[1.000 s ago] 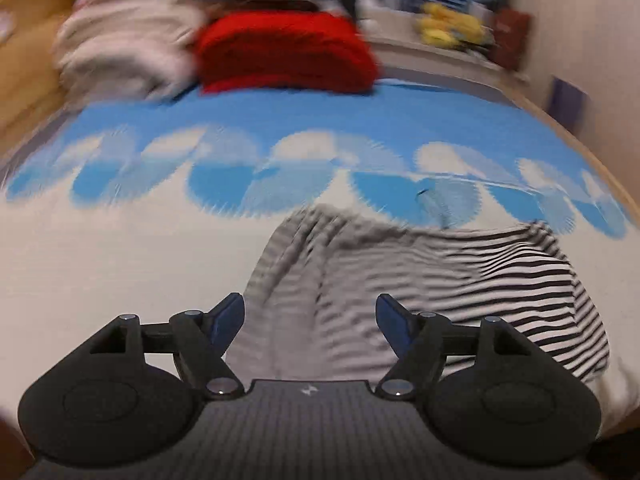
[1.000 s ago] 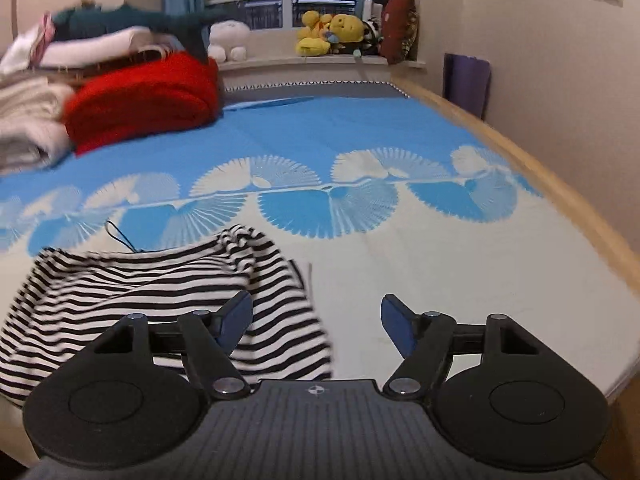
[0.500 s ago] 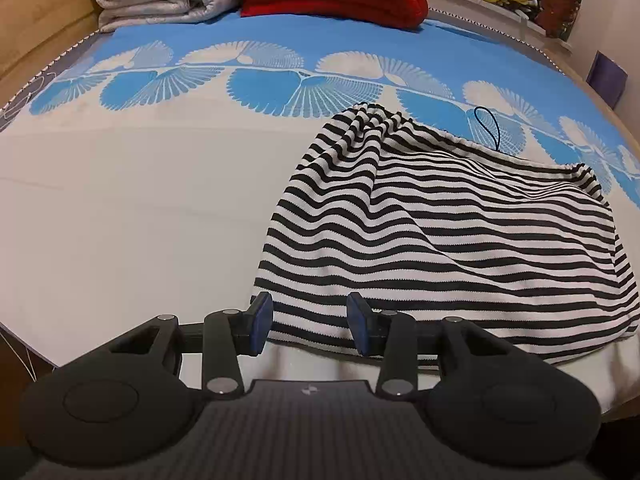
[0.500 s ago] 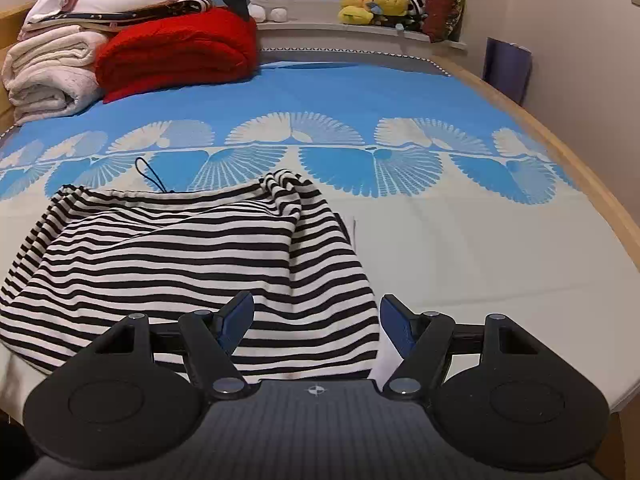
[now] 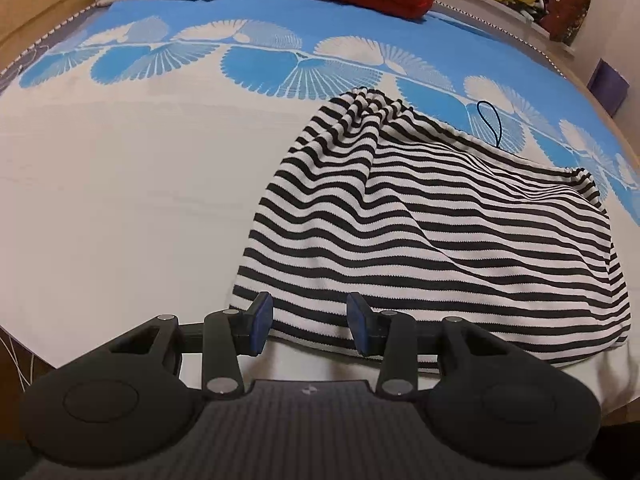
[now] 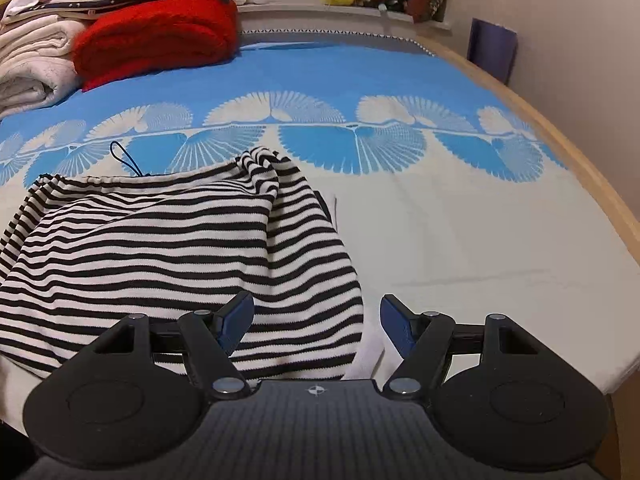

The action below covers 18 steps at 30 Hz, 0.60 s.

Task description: Fold small clothes

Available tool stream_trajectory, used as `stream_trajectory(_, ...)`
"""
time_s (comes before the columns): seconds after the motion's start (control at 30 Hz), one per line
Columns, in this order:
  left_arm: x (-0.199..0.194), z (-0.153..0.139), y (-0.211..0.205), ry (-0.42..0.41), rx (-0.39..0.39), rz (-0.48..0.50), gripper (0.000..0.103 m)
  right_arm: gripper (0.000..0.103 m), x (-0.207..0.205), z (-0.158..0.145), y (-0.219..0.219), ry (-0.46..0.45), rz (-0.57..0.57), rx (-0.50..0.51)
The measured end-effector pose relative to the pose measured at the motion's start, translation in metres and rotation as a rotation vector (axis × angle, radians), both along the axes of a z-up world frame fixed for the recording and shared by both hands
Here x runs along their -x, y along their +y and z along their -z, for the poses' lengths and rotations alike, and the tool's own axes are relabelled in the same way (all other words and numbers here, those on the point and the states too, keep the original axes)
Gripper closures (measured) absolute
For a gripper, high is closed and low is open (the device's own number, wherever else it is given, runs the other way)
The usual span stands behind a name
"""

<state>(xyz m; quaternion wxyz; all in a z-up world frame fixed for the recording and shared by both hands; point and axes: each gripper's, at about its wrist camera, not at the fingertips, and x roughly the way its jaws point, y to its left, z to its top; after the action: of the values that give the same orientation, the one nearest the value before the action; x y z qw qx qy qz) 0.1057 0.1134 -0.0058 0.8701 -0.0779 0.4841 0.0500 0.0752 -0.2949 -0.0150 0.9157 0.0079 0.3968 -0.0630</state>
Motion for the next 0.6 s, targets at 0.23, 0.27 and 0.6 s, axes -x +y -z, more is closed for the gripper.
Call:
stream_trajectory(0.23, -0.006, 0.008, 0.013, 0.04, 0.084, -0.059, 0.058, 0.031, -0.001, 0.001, -0.001, 0.005, 0.008, 0.008)
stream_trajectory(0.27, -0.007, 0.01, 0.019, 0.054, 0.117, -0.084, 0.057, 0.031, -0.001, 0.001, -0.003, 0.006, 0.015, 0.008)
stream_trajectory(0.6, -0.018, 0.049, 0.061, 0.217, 0.35, -0.352, 0.053, 0.031, -0.002, -0.001, -0.021, 0.011, 0.08, -0.041)
